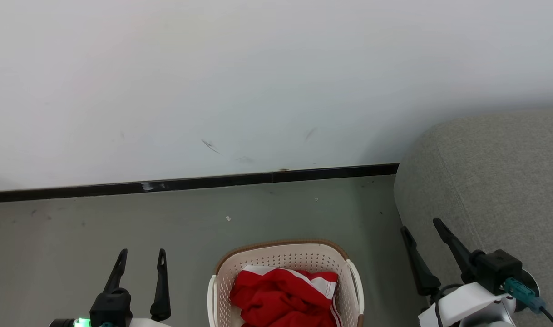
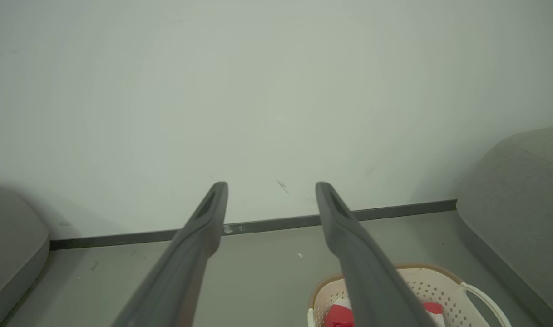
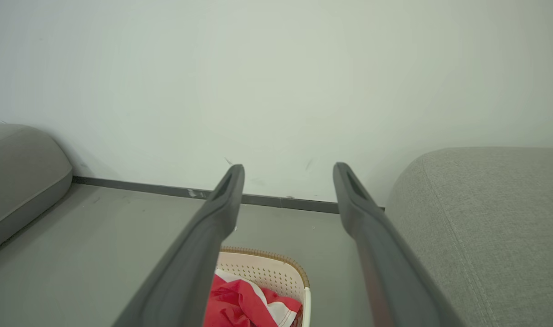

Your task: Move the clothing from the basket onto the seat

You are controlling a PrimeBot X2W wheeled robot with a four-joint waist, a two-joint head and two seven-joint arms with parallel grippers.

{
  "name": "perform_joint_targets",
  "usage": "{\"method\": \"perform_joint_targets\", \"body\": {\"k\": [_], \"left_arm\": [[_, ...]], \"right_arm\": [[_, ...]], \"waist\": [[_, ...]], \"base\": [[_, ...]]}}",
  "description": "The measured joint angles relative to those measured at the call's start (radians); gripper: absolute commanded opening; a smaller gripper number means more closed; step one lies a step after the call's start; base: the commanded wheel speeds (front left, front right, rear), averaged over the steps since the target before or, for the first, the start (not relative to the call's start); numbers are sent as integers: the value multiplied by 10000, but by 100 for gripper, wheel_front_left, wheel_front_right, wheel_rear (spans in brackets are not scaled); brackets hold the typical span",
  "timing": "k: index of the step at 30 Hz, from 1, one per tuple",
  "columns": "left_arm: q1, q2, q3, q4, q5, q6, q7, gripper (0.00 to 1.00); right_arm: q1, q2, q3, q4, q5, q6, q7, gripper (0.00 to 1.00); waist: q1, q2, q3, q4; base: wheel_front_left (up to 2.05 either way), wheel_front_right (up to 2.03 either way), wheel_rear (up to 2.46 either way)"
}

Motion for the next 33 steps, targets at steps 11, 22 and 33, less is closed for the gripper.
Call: {"method": "perform_joint_targets", "body": {"k": [11,22,33], "left_arm": [[0,6,46,2,2,-2,0,100],[0,309,13,169,144,-13,0,100],[-356,556,-385,606,558,-276,44,100]], "right_arm": [[7,0,27,-13,10,0,0,100],[15,2,207,-59,-2,0,0,100],[14,4,150,-272,-144,0,0,100]], "waist": [[0,0,143,1],[0,0,457,2],[-1,0,1028,-67]], "base": [[0,0,0],[0,0,0],[0,0,0]]}}
